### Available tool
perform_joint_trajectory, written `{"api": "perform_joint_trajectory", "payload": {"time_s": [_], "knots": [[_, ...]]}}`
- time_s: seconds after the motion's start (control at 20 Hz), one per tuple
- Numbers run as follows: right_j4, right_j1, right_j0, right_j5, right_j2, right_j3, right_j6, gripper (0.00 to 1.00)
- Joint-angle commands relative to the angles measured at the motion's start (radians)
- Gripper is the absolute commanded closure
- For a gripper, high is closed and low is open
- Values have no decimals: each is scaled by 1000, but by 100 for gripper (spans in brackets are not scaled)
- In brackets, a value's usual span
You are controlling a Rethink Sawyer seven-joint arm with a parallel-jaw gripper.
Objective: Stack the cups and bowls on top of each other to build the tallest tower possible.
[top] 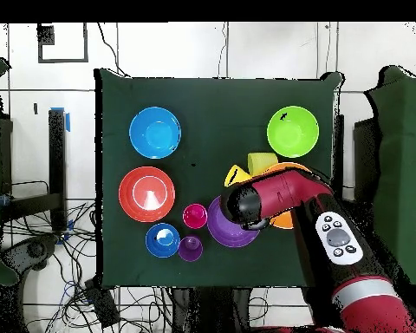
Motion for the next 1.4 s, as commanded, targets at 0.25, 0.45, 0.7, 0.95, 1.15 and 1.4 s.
{"api": "perform_joint_trajectory", "payload": {"time_s": [0.25, 0.45, 0.7, 0.95, 1.15, 1.4], "knots": [[-33, 45, -27, -19, 101, -59, -237, 0], [-35, 40, -35, -6, 112, -60, -246, 0], [-30, 25, -43, 5, 121, -53, -257, 0], [-27, 21, -51, 15, 129, -54, -267, 0], [-38, 24, -47, 12, 129, -56, -260, 0], [-71, 28, -32, 4, 118, -68, -248, 0]]}}
